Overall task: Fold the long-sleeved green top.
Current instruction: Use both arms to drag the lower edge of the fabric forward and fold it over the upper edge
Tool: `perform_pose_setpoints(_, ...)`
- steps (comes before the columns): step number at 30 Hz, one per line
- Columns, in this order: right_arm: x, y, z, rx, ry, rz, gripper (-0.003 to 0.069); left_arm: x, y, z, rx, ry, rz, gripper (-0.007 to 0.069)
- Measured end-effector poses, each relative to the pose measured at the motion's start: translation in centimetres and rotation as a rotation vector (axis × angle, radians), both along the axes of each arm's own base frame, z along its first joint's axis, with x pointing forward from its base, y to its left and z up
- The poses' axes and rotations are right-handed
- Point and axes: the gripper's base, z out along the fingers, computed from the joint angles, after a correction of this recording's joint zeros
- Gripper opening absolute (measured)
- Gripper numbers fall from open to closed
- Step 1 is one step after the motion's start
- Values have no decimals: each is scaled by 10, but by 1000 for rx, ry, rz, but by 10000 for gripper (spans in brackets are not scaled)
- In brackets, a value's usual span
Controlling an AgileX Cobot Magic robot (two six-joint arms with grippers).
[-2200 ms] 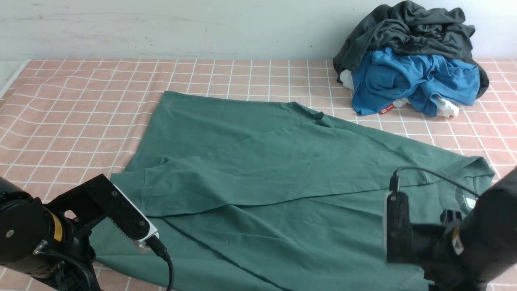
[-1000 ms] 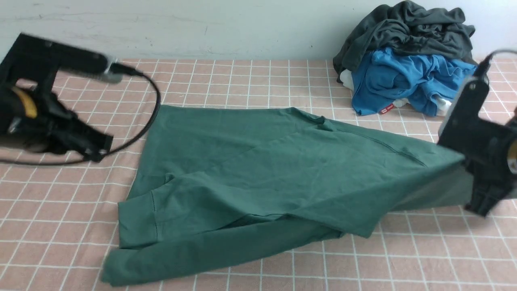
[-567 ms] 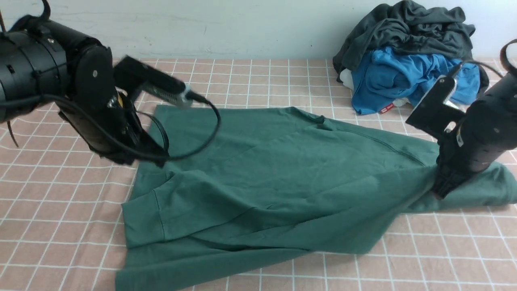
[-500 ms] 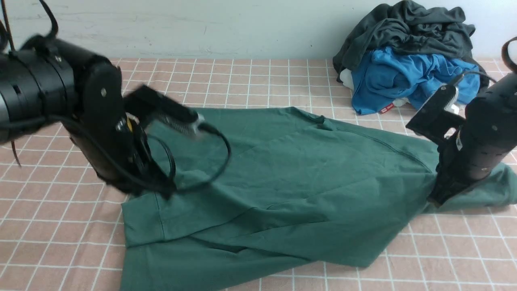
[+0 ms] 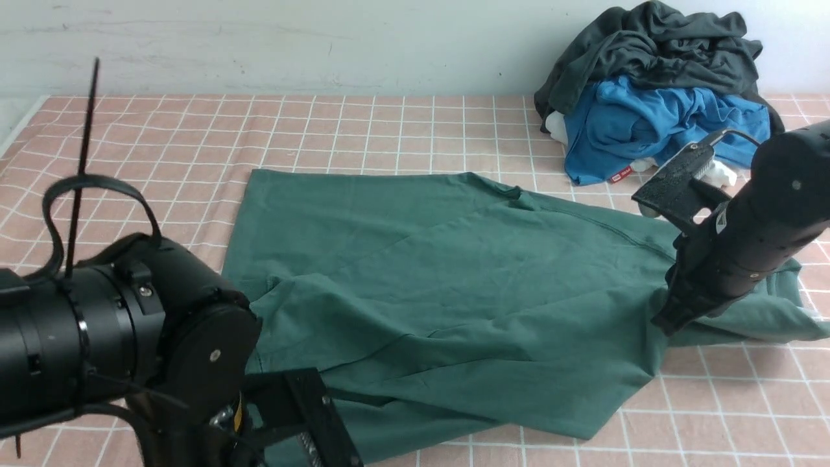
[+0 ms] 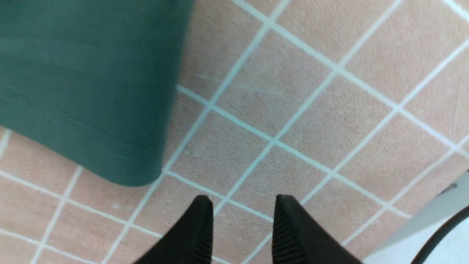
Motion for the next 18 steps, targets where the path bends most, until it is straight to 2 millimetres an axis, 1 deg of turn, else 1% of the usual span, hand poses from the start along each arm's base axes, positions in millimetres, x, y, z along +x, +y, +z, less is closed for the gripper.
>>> perform_pose_setpoints(3,1,1,0,16,-8,-5,-3,6,-5,-12,-24,-34,-20,221)
perform_pose_setpoints(6,1,2,0,29,-10,-12,-3,18,-9,-23,-31,-109,-45,221)
perform_pose_setpoints(7,1,2,0,31,-11,-13,-3,25,-11,-27,-29,-165,-49,221)
perform_pose_setpoints(8,1,2,0,31,-11,-13,-3,26,-10,-27,-17,-172,-54,221)
perform_pose_setpoints(9,1,2,0,34,-13,-14,-3,34,-10,-30,-4,-246,-29,221)
perform_pose_setpoints(10,1,2,0,34,-13,-14,-3,35,-10,-30,-1,-254,-26,221)
perform_pose_setpoints(11,1,3,1,39,-15,-16,-3,43,-8,-30,24,-343,13,221)
perform_pose_setpoints(12,1,3,1,44,-16,-18,-3,46,-7,-29,34,-374,28,221)
perform_pose_setpoints(14,2,4,1,62,-21,-27,-3,55,-3,-26,67,-492,105,221)
perform_pose_setpoints(15,2,5,1,65,-22,-28,-3,56,-3,-25,69,-501,113,221)
perform_pose_setpoints(16,2,6,1,81,-22,-37,-3,59,0,-23,88,-552,165,221)
perform_pose_setpoints(18,2,6,1,85,-21,-35,-3,60,2,-19,106,-599,216,221)
